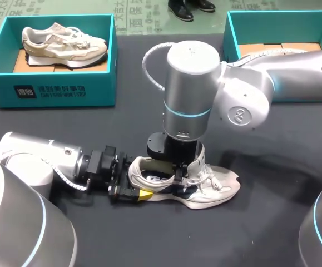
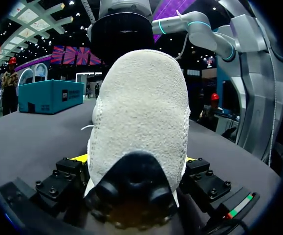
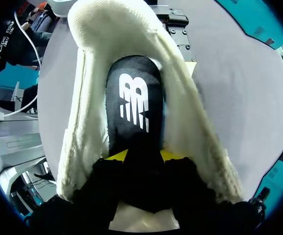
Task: Take the shoe out of the shoebox, open the shoe tongue, remove and reinsert the insole, then place the shoe into the shoebox
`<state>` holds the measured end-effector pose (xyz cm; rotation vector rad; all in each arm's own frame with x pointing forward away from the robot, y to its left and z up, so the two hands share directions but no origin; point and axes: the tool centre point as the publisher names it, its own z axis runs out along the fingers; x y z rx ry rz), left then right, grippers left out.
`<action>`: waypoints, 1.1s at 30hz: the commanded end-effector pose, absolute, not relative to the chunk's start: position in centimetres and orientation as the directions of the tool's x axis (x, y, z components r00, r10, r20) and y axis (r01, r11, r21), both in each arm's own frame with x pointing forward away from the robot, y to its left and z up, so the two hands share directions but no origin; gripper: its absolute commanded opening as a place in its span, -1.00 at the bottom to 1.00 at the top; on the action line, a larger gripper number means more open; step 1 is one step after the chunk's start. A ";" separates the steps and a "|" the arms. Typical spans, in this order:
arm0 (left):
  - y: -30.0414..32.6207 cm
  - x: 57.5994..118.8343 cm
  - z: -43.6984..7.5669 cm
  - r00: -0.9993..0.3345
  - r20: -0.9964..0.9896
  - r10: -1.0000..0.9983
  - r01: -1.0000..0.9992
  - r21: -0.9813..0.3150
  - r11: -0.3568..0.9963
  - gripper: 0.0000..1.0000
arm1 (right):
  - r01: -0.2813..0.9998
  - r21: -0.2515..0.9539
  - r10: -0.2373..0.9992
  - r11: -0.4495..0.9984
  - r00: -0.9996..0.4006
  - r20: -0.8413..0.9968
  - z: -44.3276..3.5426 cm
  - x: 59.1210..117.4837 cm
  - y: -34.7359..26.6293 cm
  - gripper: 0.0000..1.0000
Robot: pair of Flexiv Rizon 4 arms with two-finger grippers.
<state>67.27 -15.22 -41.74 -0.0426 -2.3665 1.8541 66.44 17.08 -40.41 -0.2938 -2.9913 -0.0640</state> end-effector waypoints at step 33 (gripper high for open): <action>-15.2 67.4 -41.8 -0.991 0.089 0.102 -0.062 -0.968 0.245 -1.00 | 0.064 0.342 0.018 0.938 -0.990 0.138 -40.1 63.5 15.6 -1.00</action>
